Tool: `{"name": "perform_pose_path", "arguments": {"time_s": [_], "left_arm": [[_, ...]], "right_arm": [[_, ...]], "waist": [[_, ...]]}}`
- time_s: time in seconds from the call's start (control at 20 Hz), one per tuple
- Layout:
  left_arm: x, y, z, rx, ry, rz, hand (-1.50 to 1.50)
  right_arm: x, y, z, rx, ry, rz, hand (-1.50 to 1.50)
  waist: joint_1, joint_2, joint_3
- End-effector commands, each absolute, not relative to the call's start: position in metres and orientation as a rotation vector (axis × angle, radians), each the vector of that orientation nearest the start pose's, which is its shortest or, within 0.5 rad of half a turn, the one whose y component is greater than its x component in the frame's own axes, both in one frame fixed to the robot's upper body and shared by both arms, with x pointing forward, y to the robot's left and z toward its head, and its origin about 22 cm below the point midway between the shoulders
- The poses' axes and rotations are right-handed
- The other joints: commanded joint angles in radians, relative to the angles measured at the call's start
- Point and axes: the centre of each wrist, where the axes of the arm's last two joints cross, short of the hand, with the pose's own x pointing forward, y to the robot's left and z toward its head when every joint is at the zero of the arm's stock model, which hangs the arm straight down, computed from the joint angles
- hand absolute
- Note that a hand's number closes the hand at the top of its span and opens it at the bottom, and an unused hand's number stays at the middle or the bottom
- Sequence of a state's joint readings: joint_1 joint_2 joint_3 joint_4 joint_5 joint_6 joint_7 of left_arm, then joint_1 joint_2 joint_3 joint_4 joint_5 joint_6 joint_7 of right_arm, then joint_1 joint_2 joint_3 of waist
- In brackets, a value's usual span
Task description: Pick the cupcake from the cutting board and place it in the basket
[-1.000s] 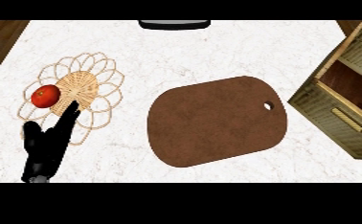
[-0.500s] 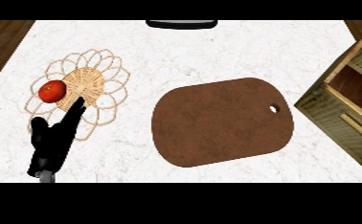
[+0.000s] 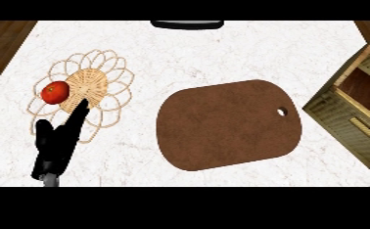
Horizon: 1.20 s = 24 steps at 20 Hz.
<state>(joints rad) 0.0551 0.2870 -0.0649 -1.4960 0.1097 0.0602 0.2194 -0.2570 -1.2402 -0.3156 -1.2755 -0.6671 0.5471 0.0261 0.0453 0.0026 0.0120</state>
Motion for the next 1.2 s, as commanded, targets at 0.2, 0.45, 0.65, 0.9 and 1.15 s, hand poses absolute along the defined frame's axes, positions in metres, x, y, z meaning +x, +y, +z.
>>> {"name": "perform_pose_path", "arguments": {"time_s": [0.2, 0.45, 0.65, 0.9, 1.15], "left_arm": [[0.210, 0.293, -0.043, 0.136, -1.040, -0.077, 0.00], [0.209, 0.289, -0.051, 0.129, -1.037, -0.083, 0.00], [0.214, 0.275, -0.042, 0.149, -1.034, -0.076, 0.00], [0.215, 0.283, -0.039, 0.124, -1.041, -0.084, 0.00], [0.203, 0.292, -0.053, 0.127, -1.039, -0.073, 0.00]], "right_arm": [[0.261, -0.504, 0.287, -0.520, -1.683, 0.738, -1.50], [0.267, -0.526, 0.278, -0.523, -1.745, 0.691, -1.50], [0.273, -0.536, 0.280, -0.490, -1.768, 0.624, -1.50], [0.271, -0.558, 0.286, -0.476, -1.769, 0.460, -1.50], [0.248, -0.584, 0.311, -0.506, -1.744, 0.322, -1.50]], "waist": [[-0.002, 0.012, -0.010], [0.007, 0.016, -0.010], [-0.001, 0.010, -0.011], [0.011, 0.014, -0.011], [0.014, 0.018, -0.011]]}}
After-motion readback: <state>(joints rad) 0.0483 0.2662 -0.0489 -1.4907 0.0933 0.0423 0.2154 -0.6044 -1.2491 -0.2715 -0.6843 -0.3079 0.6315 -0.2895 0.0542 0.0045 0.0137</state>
